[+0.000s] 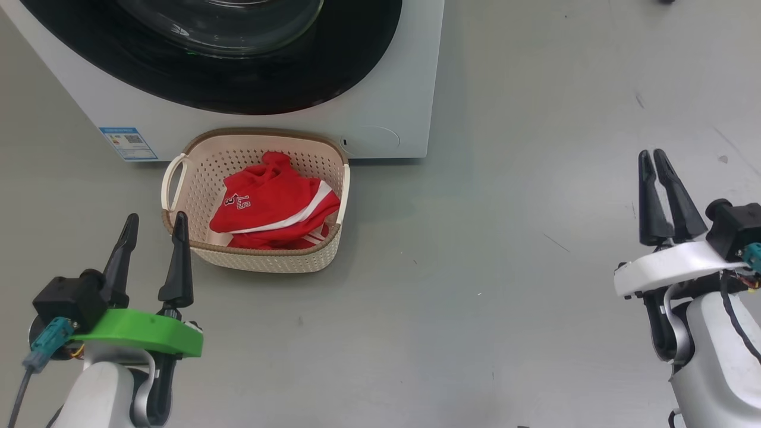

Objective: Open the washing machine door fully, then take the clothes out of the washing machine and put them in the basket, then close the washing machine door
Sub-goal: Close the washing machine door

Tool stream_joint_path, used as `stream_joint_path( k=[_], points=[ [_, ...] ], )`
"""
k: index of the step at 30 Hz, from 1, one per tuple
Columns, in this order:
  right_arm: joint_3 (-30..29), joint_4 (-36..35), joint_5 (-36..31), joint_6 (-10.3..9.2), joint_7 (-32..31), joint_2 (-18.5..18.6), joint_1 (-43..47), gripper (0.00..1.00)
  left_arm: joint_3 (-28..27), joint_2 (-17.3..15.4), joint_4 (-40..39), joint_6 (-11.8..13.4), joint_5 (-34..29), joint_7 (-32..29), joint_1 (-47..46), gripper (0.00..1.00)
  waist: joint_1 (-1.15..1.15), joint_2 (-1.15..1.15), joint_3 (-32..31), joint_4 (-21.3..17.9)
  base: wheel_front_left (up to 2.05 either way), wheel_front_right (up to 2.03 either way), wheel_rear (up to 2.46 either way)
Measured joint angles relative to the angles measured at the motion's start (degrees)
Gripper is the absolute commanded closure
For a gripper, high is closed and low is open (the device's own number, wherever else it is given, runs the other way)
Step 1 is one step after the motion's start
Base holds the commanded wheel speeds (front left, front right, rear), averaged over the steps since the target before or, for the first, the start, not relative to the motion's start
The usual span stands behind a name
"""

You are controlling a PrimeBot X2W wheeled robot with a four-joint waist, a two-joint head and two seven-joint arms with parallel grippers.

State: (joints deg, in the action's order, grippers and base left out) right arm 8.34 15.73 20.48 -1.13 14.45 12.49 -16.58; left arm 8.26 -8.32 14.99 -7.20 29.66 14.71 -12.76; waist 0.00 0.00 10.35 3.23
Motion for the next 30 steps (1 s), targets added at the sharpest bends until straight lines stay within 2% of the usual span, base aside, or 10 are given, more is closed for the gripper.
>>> stream_joint_path(
  k=[6, 30],
  points=[
    [-2.03, -2.88, 0.16, -1.53, 0.00, -0.97, 3.87, 0.00, 0.45, 0.01, 0.02, 0.00, 0.00, 0.00, 1.09, 0.00, 0.00, 0.00, -0.27, -0.34, 0.00, 0.00, 0.00],
    [-3.34, -9.24, -2.40, -1.53, 0.00, -2.07, 9.31, 0.00, -0.53, 0.02, -0.36, 0.00, -0.44, 0.00, 1.63, 0.00, 0.00, 0.00, -0.06, -0.61, 0.00, 0.00, 0.00]
  ],
)
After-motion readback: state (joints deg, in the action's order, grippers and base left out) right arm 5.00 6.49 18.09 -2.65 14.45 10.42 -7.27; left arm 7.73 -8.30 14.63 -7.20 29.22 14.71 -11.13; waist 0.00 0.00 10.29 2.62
